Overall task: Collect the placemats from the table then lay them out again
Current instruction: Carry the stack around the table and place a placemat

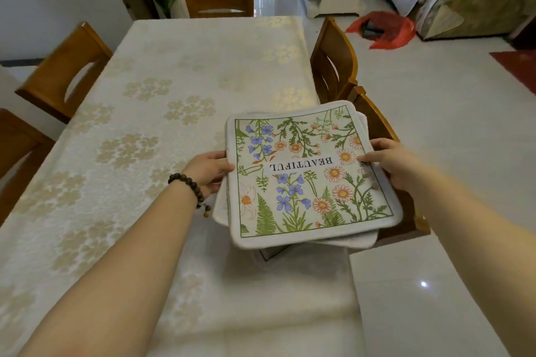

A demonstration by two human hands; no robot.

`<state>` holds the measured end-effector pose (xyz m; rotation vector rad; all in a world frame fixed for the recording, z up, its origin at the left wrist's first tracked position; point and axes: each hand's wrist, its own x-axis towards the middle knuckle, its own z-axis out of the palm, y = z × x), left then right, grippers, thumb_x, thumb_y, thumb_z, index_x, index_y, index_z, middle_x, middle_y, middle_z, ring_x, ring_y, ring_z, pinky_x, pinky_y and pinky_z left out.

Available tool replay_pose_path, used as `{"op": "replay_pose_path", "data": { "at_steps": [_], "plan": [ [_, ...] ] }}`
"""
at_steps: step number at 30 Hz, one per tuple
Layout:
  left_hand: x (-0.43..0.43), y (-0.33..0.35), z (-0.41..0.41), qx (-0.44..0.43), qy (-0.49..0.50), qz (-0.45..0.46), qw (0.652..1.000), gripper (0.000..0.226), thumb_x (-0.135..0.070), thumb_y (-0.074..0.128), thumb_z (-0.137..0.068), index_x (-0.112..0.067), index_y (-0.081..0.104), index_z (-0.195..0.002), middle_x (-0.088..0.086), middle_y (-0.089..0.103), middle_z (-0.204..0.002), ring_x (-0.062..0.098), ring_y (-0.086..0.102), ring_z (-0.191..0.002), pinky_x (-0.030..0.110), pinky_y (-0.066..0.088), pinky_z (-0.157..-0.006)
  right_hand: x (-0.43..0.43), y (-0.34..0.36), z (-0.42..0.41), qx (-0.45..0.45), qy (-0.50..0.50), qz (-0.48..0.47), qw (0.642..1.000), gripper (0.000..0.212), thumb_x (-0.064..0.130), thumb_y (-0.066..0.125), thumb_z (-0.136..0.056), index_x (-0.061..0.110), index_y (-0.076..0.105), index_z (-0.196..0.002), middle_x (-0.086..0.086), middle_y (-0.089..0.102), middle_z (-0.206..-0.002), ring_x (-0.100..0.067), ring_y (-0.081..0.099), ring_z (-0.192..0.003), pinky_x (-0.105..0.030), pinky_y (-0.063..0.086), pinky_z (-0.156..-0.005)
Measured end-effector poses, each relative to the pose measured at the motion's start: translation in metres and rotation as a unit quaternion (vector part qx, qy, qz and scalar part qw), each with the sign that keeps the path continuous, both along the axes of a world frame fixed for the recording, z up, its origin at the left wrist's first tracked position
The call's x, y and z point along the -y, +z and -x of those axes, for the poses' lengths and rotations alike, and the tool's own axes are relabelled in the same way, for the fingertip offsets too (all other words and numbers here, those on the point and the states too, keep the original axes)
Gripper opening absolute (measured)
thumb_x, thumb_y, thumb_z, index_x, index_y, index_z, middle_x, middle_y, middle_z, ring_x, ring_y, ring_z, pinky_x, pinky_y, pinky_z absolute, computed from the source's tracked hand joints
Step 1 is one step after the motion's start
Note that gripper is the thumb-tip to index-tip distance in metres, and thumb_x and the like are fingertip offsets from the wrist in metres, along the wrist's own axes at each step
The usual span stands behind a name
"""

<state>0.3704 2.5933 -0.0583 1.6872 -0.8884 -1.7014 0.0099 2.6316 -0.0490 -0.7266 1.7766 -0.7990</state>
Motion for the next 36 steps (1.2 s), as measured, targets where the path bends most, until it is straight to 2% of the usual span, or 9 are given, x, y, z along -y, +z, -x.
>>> {"op": "replay_pose_path", "data": {
  "at_steps": [2, 4, 7, 15, 21, 24, 27, 32, 36],
  "plan": [
    [0.0, 0.01, 0.019, -0.006, -0.027, 0.006, 1.0, 0.041, 0.006, 0.055, -0.087, -0.012, 0.058, -0.125, 0.013, 0.07, -0.109, 0.029, 0.066, -0.1, 0.048, 0.053, -0.089, -0.012, 0.012, 0.019, 0.006, -0.018, 0.004, 1.0, 0.028, 0.004, 0.072, -0.079, 0.022, 0.06, -0.097, -0.011, 0.071, -0.095, -0.029, 0.071, -0.083, -0.044, 0.059, -0.067],
    [0.0, 0.018, 0.04, -0.017, -0.051, 0.008, 0.999, 0.044, 0.007, 0.055, -0.087, -0.01, 0.056, -0.128, 0.014, 0.069, -0.111, 0.03, 0.066, -0.101, 0.048, 0.054, -0.085, -0.028, 0.023, 0.04, 0.019, -0.038, 0.005, 0.999, 0.032, 0.001, 0.07, -0.08, 0.016, 0.058, -0.107, -0.014, 0.071, -0.097, -0.03, 0.072, -0.08, -0.04, 0.059, -0.06],
    [-0.001, 0.026, 0.078, -0.037, -0.085, 0.006, 0.996, 0.044, 0.007, 0.057, -0.086, -0.009, 0.056, -0.127, 0.011, 0.07, -0.106, 0.026, 0.069, -0.09, 0.041, 0.058, -0.068, -0.053, 0.036, 0.074, 0.039, -0.066, 0.011, 0.997, 0.036, -0.002, 0.064, -0.084, 0.013, 0.055, -0.115, -0.015, 0.069, -0.097, -0.029, 0.07, -0.075, -0.035, 0.057, -0.049],
    [-0.01, 0.026, 0.212, -0.022, -0.143, -0.003, 0.989, 0.04, 0.002, 0.06, -0.085, -0.013, 0.057, -0.121, 0.01, 0.068, -0.109, 0.026, 0.068, -0.092, 0.037, 0.058, -0.056, -0.117, 0.039, 0.186, 0.05, -0.136, 0.021, 0.989, 0.037, -0.004, 0.061, -0.086, 0.011, 0.053, -0.118, -0.015, 0.069, -0.1, -0.03, 0.069, -0.082, -0.04, 0.055, -0.058],
    [-0.021, 0.01, 0.342, -0.02, -0.146, 0.012, 0.989, 0.032, 0.005, 0.057, -0.086, -0.017, 0.065, -0.108, 0.008, 0.073, -0.099, 0.027, 0.069, -0.094, 0.041, 0.056, -0.071, -0.142, 0.034, 0.301, 0.045, -0.162, 0.016, 0.986, 0.037, -0.003, 0.06, -0.086, 0.009, 0.053, -0.121, -0.019, 0.067, -0.106, -0.033, 0.067, -0.088, -0.045, 0.055, -0.065],
    [-0.026, 0.004, 0.402, -0.031, -0.135, 0.0, 0.99, 0.028, 0.004, 0.058, -0.086, -0.02, 0.068, -0.096, 0.006, 0.076, -0.091, 0.024, 0.071, -0.088, 0.038, 0.056, -0.064, -0.145, 0.037, 0.361, 0.043, -0.16, 0.016, 0.986, 0.04, -0.003, 0.06, -0.086, 0.01, 0.051, -0.123, -0.018, 0.067, -0.108, -0.033, 0.068, -0.089, -0.045, 0.055, -0.065],
    [-0.031, 0.0, 0.452, -0.034, -0.124, -0.015, 0.992, 0.028, 0.002, 0.06, -0.084, -0.02, 0.066, -0.101, 0.003, 0.076, -0.087, 0.022, 0.071, -0.085, 0.038, 0.057, -0.062, -0.145, 0.037, 0.412, 0.032, -0.159, 0.018, 0.987, 0.04, -0.003, 0.06, -0.086, 0.011, 0.051, -0.122, -0.018, 0.067, -0.107, -0.032, 0.067, -0.089, -0.046, 0.055, -0.067],
    [-0.023, -0.008, 0.502, -0.034, -0.111, -0.024, 0.993, 0.038, 0.002, 0.06, -0.084, -0.019, 0.063, -0.115, 0.008, 0.07, -0.106, 0.028, 0.066, -0.1, 0.049, 0.055, -0.083, -0.125, 0.024, 0.469, 0.024, -0.149, 0.016, 0.988, 0.036, -0.003, 0.062, -0.085, 0.012, 0.052, -0.117, -0.015, 0.068, -0.101, -0.031, 0.068, -0.086, -0.046, 0.056, -0.07],
    [0.002, -0.014, 0.519, -0.027, -0.096, -0.02, 0.995, 0.033, 0.0, 0.059, -0.086, -0.02, 0.065, -0.111, 0.008, 0.073, -0.102, 0.027, 0.069, -0.096, 0.048, 0.057, -0.077, -0.088, 0.006, 0.493, 0.028, -0.134, 0.012, 0.991, 0.038, -0.002, 0.062, -0.084, 0.012, 0.053, -0.119, -0.016, 0.068, -0.107, -0.033, 0.068, -0.091, -0.051, 0.057, -0.078]
  ]
}}
